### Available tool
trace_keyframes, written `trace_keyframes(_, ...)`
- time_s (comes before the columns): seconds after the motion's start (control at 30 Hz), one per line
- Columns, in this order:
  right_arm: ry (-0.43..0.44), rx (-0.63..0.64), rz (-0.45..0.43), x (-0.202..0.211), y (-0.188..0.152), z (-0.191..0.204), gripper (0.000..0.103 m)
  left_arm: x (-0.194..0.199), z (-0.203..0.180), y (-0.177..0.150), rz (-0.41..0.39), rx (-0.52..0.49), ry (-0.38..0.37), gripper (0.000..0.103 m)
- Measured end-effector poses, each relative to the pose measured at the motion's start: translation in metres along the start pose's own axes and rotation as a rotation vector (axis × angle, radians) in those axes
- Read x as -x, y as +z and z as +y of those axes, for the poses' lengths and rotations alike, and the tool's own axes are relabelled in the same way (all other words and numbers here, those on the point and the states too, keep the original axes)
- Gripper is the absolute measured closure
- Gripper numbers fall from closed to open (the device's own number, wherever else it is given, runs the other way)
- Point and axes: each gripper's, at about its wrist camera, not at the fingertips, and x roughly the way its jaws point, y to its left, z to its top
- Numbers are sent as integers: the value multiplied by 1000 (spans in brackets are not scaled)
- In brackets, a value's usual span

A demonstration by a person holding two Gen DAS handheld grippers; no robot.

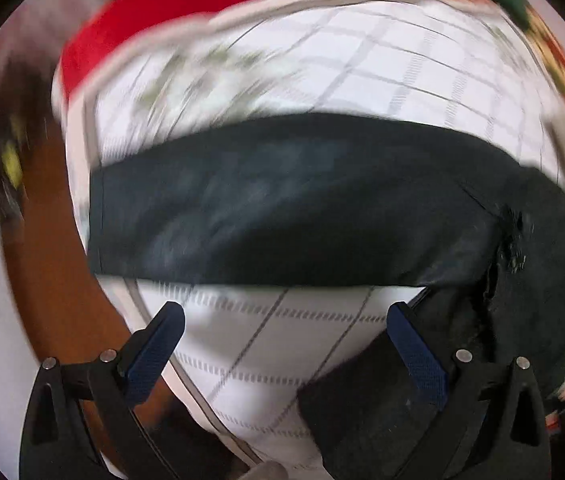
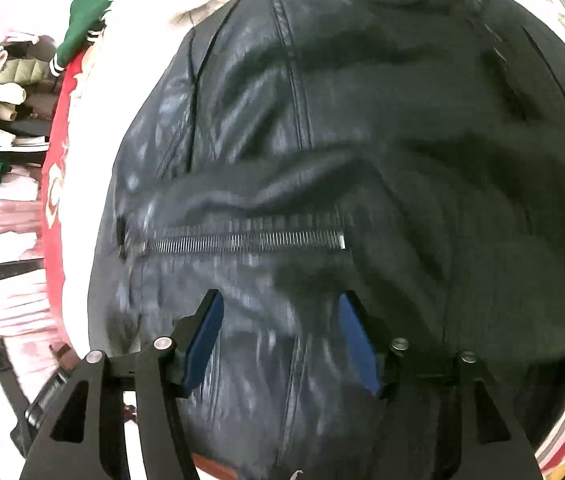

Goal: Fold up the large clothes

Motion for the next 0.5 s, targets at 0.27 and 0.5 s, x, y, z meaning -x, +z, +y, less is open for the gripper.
trace_keyframes(0.27, -26, 36, 16, -29, -53, 31, 41, -56, 80, -4, 119, 430, -337, 1)
trace_keyframes(0.5, -34, 19, 5, -60, -42, 44, 41, -64, 92, 20, 1, 608, -344, 2)
